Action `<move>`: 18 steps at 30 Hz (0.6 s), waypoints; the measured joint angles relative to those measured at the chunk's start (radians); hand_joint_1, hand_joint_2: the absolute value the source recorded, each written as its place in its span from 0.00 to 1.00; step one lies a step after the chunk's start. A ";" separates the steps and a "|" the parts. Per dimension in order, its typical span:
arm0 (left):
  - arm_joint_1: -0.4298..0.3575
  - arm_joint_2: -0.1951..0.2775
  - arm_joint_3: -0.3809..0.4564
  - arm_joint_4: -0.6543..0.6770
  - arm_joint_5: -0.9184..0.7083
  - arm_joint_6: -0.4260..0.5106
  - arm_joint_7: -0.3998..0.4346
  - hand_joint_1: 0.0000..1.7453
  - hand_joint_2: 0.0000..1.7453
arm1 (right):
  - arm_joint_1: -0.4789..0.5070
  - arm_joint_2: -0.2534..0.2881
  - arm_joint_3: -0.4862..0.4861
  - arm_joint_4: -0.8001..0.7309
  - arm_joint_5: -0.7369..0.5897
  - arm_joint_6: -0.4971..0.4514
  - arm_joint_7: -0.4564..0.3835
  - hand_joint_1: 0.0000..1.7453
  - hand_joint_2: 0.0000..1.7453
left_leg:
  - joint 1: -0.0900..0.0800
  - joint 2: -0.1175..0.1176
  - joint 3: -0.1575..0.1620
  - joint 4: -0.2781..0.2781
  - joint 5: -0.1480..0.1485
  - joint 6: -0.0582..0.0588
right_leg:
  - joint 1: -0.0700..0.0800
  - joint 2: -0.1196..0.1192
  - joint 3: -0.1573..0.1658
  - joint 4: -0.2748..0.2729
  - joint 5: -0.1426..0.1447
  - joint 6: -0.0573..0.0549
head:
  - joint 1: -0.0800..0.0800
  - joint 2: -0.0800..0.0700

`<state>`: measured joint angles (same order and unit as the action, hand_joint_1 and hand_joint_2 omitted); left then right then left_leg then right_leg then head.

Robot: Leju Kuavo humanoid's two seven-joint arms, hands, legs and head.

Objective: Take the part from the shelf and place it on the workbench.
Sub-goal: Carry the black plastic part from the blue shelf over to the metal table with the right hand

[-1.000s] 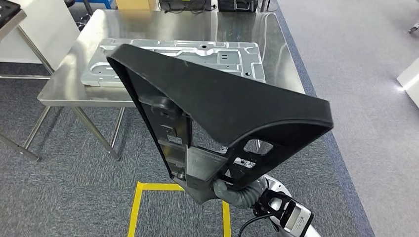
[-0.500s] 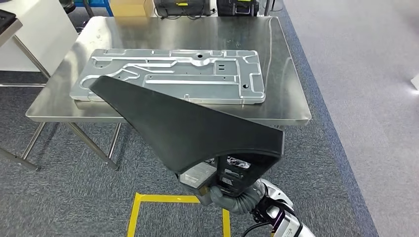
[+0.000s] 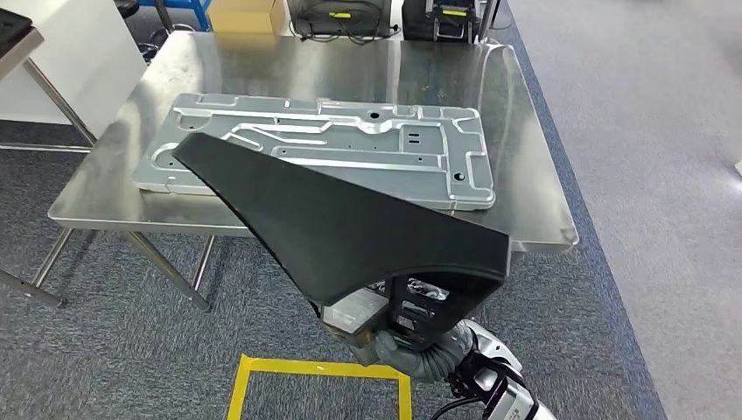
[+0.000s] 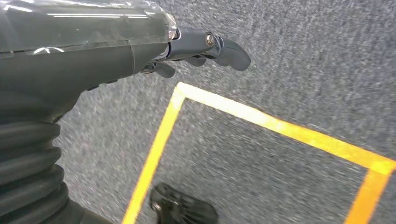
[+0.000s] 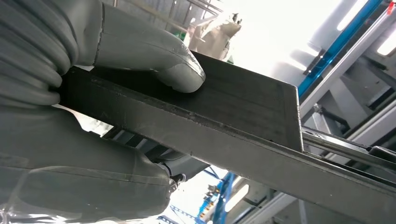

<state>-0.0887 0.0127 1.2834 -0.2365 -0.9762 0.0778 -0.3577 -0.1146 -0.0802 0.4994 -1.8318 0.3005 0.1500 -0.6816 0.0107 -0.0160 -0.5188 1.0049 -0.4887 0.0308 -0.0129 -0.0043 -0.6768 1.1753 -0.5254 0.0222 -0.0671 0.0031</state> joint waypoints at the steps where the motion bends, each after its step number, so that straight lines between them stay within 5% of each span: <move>1: -0.001 -0.001 0.000 0.000 0.002 0.000 0.000 0.00 1.00 | -0.001 0.000 -0.001 -0.001 0.001 -0.002 0.000 1.00 1.00 | 0.000 -0.002 0.014 0.000 -0.010 -0.004 | 0.002 0.001 0.017 -0.063 0.049 -0.005 | 0.000 0.000; 3: -0.004 -0.003 0.001 0.000 0.003 0.000 0.000 0.00 1.00 | -0.006 0.000 -0.002 -0.005 0.002 -0.006 0.000 1.00 1.00 | -0.001 -0.005 0.026 -0.002 -0.026 -0.015 | 0.010 0.005 0.037 -0.137 0.092 -0.020 | 0.000 0.000; 8: -0.007 -0.003 0.001 0.000 0.002 -0.004 -0.006 0.00 1.00 | -0.024 -0.003 -0.006 -0.016 0.004 -0.024 0.000 1.00 1.00 | 0.000 0.000 0.028 0.054 -0.055 -0.043 | 0.008 0.005 0.073 -0.157 0.089 -0.053 | 0.000 0.000; 12: -0.007 -0.004 0.001 0.000 0.004 -0.004 -0.006 0.00 1.00 | -0.036 -0.004 -0.011 -0.022 0.016 -0.056 0.000 1.00 1.00 | 0.002 0.007 -0.117 0.276 -0.141 -0.052 | 0.009 0.003 0.098 -0.159 0.068 -0.062 | 0.000 0.000; 14: -0.005 -0.005 0.002 0.000 0.008 -0.001 -0.005 0.00 1.00 | -0.046 -0.004 -0.020 -0.024 0.039 -0.095 0.000 1.00 1.00 | 0.002 0.008 -0.141 0.260 -0.104 -0.054 | 0.009 0.005 0.112 -0.158 0.057 -0.061 | 0.000 0.000; 16: -0.005 -0.006 0.003 0.000 0.013 0.002 -0.009 0.00 1.00 | -0.074 -0.004 -0.041 -0.024 0.072 -0.147 0.000 1.00 1.00 | 0.003 0.011 -0.112 0.137 -0.006 -0.051 | 0.009 0.006 0.129 -0.157 0.044 -0.055 | 0.000 0.000; 18: -0.006 -0.008 0.004 0.000 0.016 0.003 -0.018 0.00 1.00 | -0.116 -0.004 -0.076 -0.022 0.104 -0.192 0.003 1.00 1.00 | -0.001 0.017 -0.089 0.045 0.039 -0.042 | 0.010 0.006 0.134 -0.154 0.034 -0.046 | 0.000 0.000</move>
<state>-0.0951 0.0045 1.2875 -0.2365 -0.9598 0.0805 -0.3761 -0.2307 -0.0843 0.4237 -1.8536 0.4045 -0.0421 -0.6788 0.0102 0.0009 -0.6083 1.0500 -0.4499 -0.0114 -0.0029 0.0018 -0.5426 1.0215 -0.4913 -0.0237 -0.0670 0.0031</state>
